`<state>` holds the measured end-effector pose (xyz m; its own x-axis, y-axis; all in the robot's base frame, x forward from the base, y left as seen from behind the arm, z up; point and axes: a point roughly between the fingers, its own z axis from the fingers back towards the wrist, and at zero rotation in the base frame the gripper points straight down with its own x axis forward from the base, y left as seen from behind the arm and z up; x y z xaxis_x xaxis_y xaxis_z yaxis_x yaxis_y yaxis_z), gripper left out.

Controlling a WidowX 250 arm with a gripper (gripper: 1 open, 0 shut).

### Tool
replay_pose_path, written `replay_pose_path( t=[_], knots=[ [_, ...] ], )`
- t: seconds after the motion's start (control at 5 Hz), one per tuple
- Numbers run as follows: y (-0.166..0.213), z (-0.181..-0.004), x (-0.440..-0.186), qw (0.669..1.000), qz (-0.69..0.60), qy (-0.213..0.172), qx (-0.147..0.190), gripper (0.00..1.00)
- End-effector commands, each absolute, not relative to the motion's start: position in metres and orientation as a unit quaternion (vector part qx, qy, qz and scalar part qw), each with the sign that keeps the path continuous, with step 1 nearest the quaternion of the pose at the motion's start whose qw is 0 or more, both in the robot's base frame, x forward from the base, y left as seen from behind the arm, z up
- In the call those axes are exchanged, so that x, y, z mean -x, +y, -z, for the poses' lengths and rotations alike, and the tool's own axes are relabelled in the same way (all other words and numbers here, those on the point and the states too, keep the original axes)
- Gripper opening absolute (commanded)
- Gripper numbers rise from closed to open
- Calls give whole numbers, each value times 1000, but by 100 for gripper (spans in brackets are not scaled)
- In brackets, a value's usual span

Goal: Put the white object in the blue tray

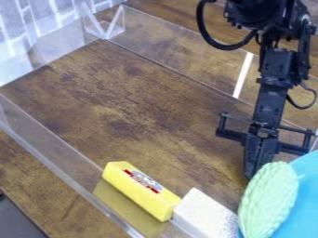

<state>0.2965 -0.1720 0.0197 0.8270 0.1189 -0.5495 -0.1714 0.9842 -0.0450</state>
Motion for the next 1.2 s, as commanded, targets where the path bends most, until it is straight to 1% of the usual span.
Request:
replay_pose_path(
  t=[0.0,0.2,0.6,0.8,1.0],
  knots=[
    [-180,-62,-298,966,-67,239,69,0],
    [-181,-66,-295,966,-69,239,69,0],
    [-167,-84,-288,968,-17,244,51,0],
    [-166,-103,-279,969,-12,243,47,0],
    [-174,-111,-271,968,-12,244,51,0]
  ],
)
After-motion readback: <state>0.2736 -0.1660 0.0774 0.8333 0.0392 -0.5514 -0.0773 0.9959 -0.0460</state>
